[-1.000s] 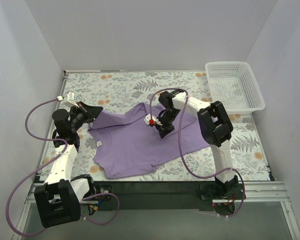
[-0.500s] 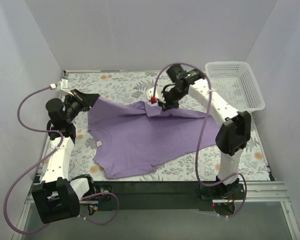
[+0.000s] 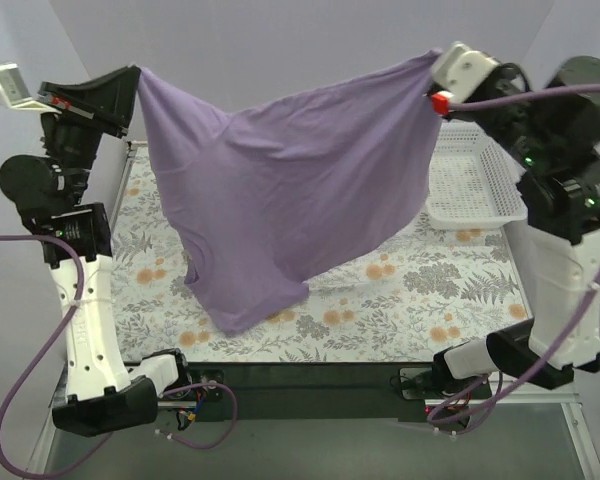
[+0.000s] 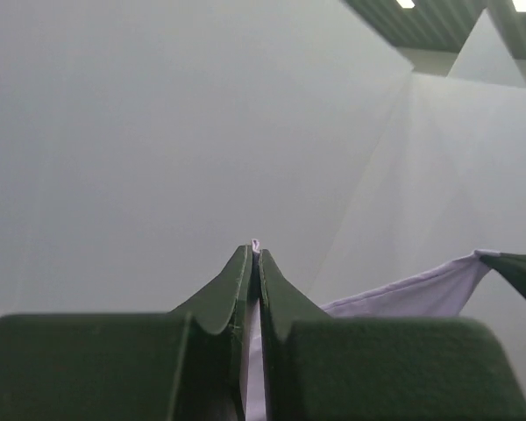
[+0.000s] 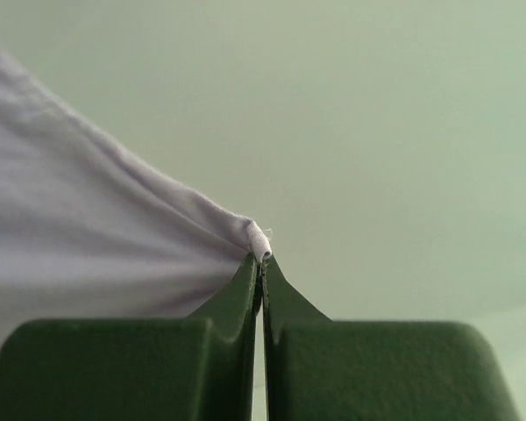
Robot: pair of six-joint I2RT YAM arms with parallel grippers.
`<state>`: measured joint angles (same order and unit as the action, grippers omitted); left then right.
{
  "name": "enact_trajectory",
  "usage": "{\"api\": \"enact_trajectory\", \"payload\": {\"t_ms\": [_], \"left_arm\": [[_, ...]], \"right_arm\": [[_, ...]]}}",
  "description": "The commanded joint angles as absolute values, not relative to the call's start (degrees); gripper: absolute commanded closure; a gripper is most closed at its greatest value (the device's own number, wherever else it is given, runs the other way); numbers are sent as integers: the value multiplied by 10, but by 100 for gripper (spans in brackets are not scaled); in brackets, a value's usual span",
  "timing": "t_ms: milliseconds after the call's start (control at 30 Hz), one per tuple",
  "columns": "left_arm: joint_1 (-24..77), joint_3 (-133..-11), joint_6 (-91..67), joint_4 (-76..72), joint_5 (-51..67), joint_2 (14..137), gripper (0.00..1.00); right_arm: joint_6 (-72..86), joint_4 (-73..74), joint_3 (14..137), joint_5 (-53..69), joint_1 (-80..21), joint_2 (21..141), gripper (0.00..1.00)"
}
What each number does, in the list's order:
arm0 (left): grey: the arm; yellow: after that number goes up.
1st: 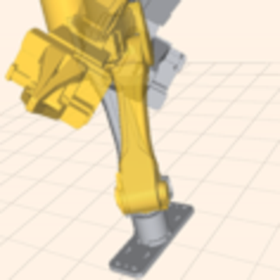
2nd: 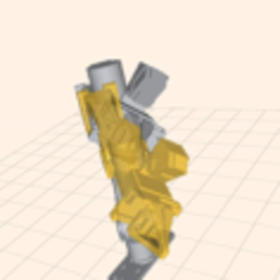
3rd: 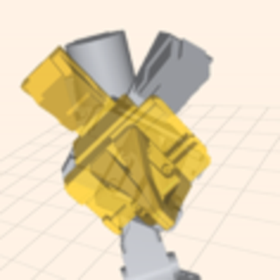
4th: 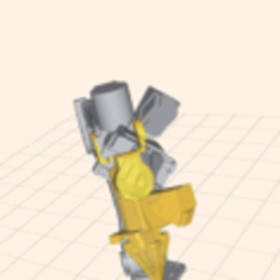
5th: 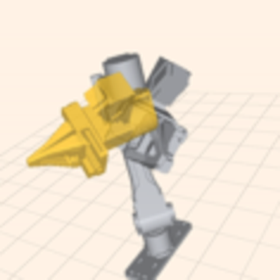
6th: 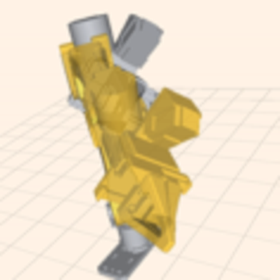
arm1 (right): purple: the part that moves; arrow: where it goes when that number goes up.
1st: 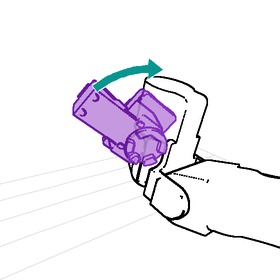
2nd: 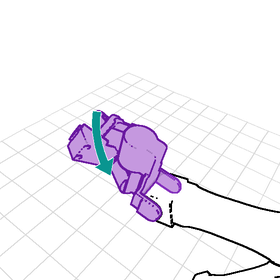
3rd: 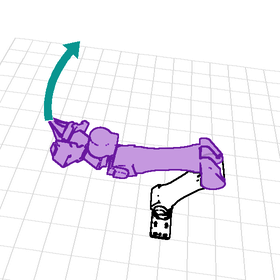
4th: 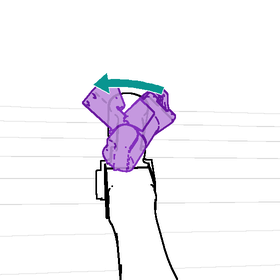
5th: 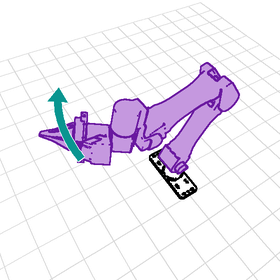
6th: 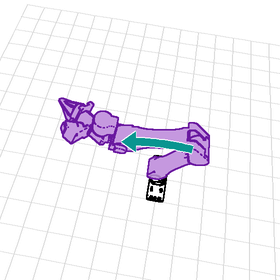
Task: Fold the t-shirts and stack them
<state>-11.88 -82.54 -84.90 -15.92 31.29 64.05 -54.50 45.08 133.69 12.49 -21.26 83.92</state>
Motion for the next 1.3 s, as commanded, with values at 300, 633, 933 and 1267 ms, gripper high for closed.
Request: {"api": "enact_trajectory", "payload": {"t_ms": [300,633,933,1267], "left_arm": [[-84,-1087,-800,-111,171,558,100],[-64,-807,-695,-127,114,591,100],[-66,-579,-694,-274,171,810,100],[-83,-715,-712,-240,199,1114,100]], "right_arm": [[-533,201,1385,-42,-207,693,99],[-503,164,1122,-5,-174,768,99],[-348,71,890,189,-113,922,99],[-271,5,994,197,-114,1200,99]]}}
